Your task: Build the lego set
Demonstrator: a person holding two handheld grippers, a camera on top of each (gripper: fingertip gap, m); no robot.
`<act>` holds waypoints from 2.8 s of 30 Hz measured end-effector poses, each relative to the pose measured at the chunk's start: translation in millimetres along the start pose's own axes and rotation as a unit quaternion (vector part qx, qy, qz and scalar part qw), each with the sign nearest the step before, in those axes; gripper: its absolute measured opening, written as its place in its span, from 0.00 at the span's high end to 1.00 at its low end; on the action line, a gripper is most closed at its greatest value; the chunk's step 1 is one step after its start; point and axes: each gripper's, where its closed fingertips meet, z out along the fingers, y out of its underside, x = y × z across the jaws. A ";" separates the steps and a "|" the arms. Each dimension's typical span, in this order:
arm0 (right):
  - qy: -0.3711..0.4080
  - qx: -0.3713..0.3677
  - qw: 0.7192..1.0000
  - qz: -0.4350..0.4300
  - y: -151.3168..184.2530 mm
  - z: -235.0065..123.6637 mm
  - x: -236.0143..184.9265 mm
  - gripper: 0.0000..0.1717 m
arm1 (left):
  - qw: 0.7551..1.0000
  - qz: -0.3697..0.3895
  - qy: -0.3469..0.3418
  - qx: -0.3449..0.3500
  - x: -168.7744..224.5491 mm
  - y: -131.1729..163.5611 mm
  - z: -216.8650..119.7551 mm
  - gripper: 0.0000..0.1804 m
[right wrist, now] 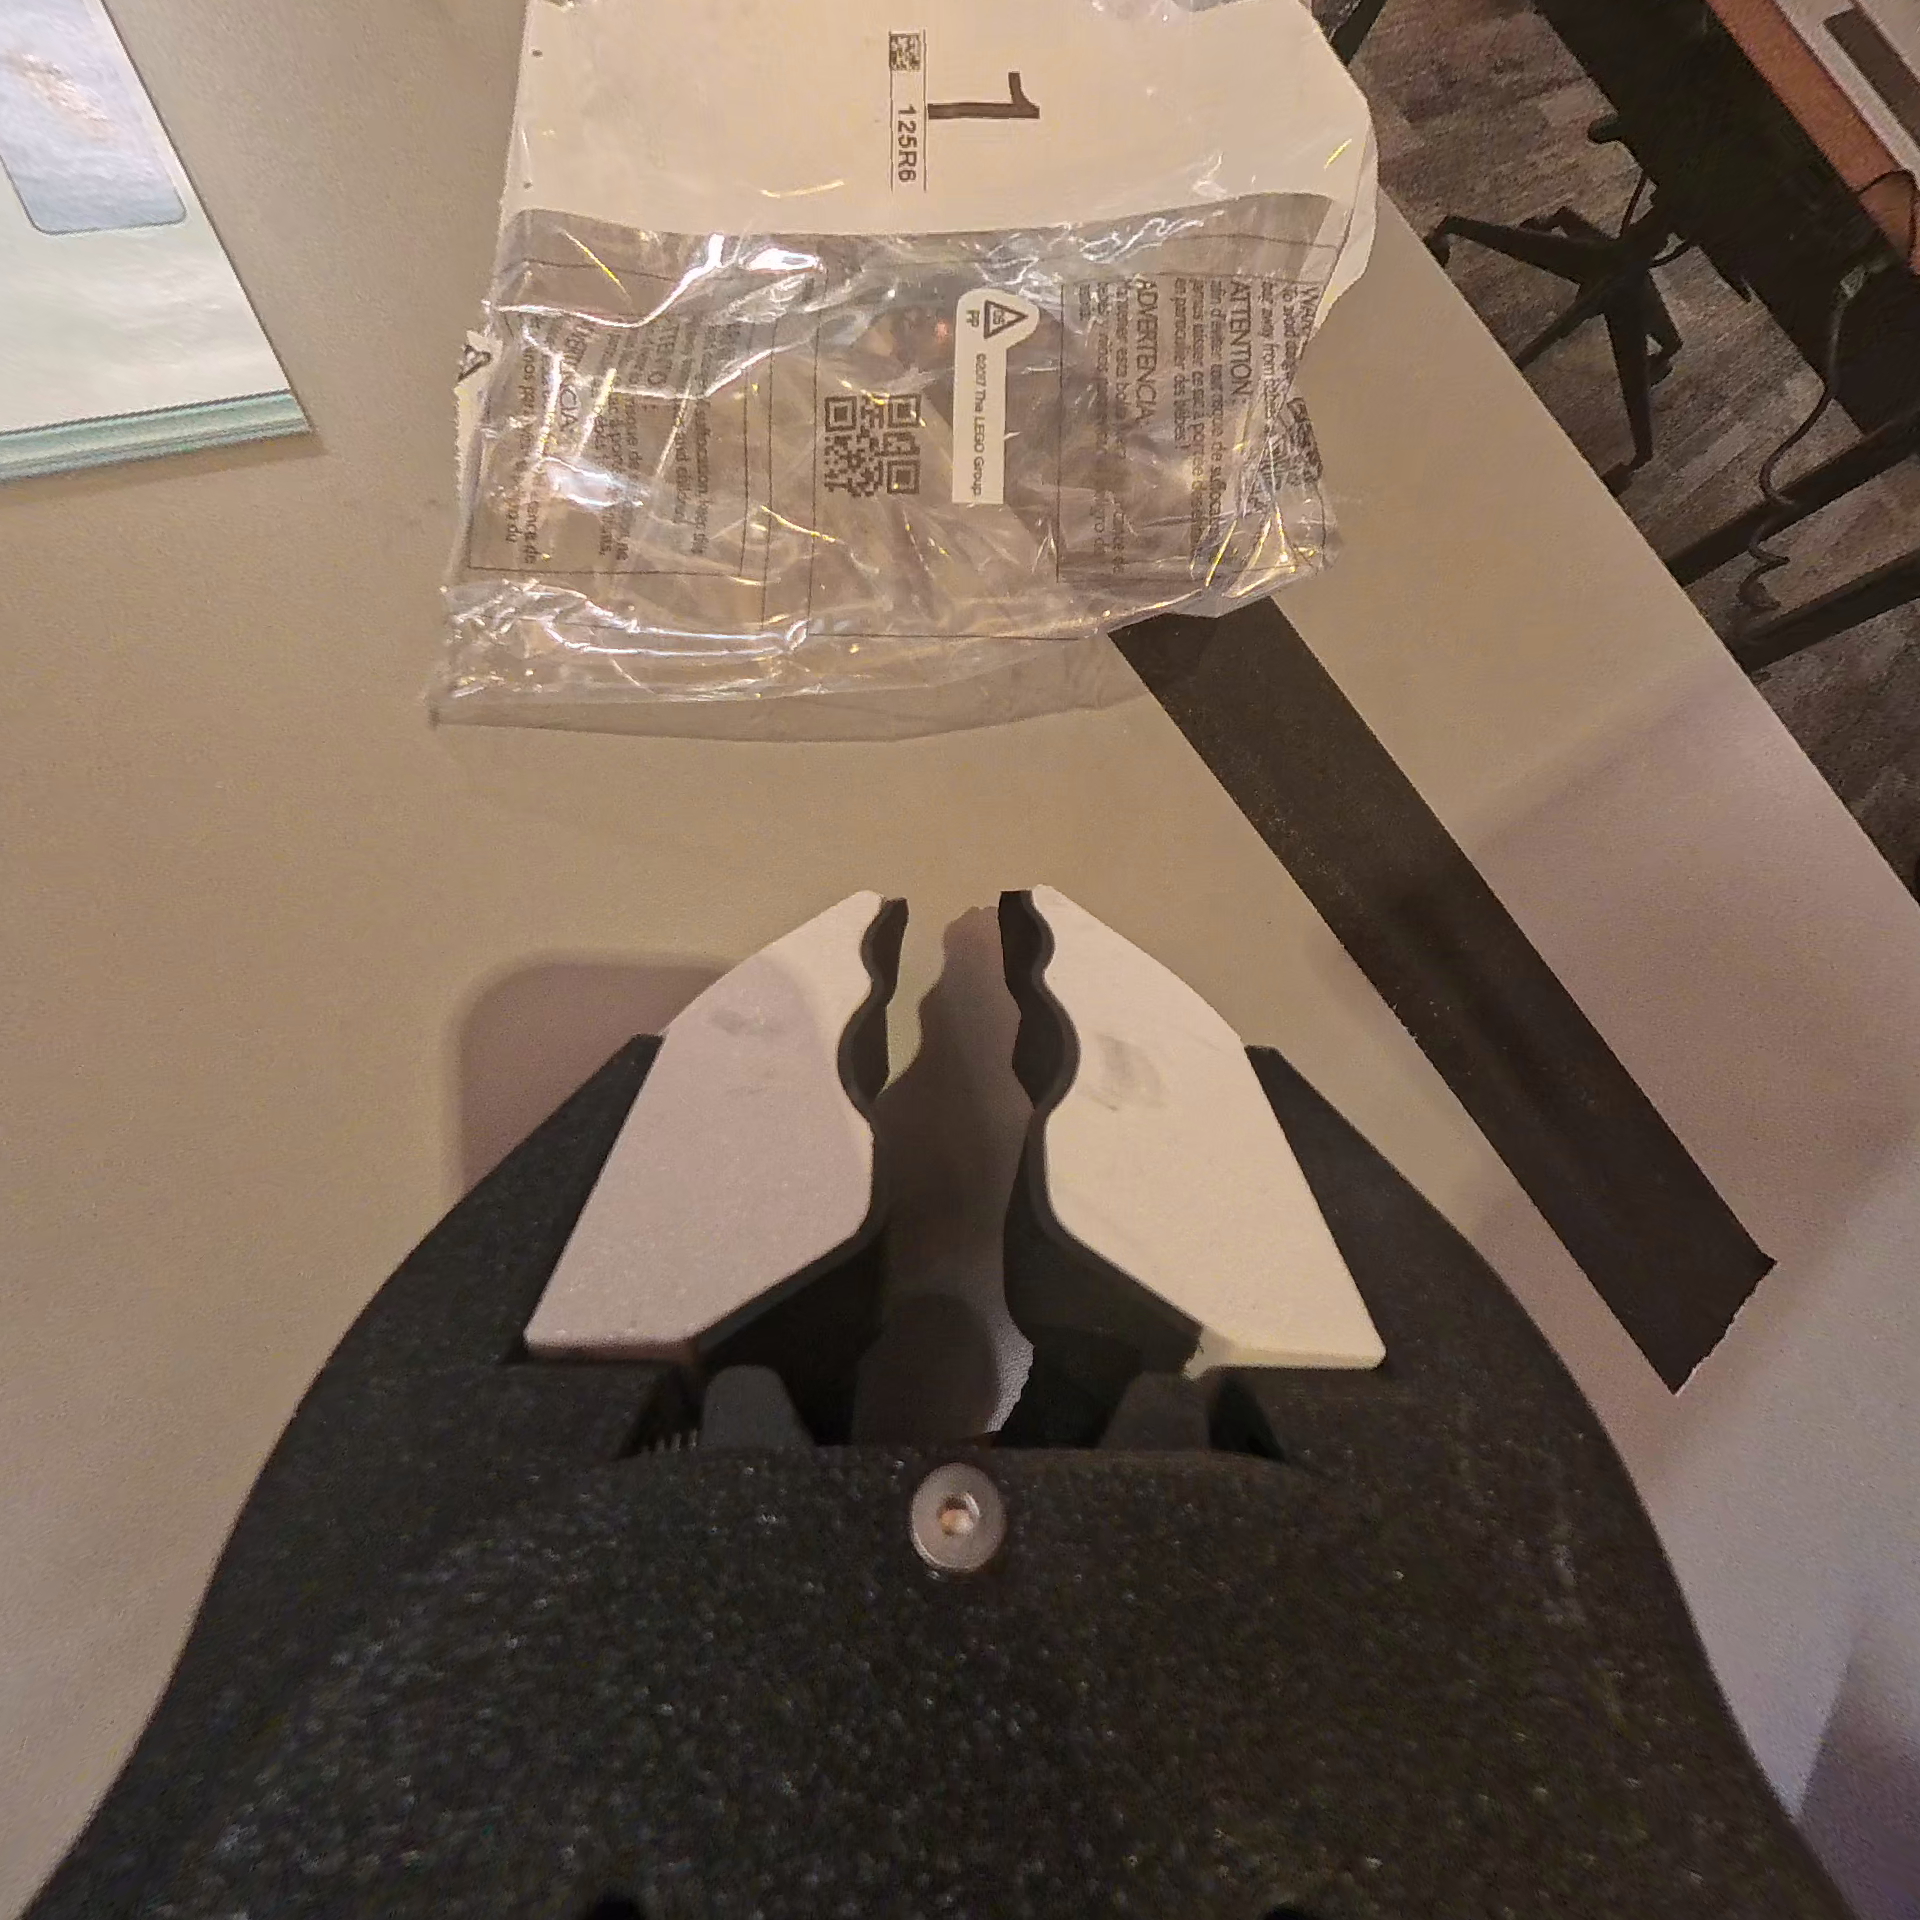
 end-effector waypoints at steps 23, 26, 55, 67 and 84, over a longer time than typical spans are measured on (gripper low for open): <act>-0.023 -0.005 1.000 0.011 1.2 1.3 -2.3 0.90 | 0.982 0.168 -0.050 -0.074 4.8 25.5 9.7 0.76; -0.021 -0.004 1.000 0.009 1.1 1.1 -2.3 0.91 | 0.981 0.168 -0.036 -0.088 9.2 31.3 11.1 0.75; -0.024 -0.005 1.000 0.011 1.0 1.2 -2.6 0.91 | 0.955 0.197 -0.200 -0.098 -38.0 22.2 -0.8 0.83; -0.025 -0.005 1.000 0.011 1.2 1.4 -2.7 0.91 | 0.972 0.181 -0.072 -0.130 -2.1 41.3 12.7 0.85; -0.024 -0.005 1.000 0.010 1.0 1.4 -2.8 0.91 | 0.985 0.066 -0.143 -0.069 -39.1 17.8 4.0 0.78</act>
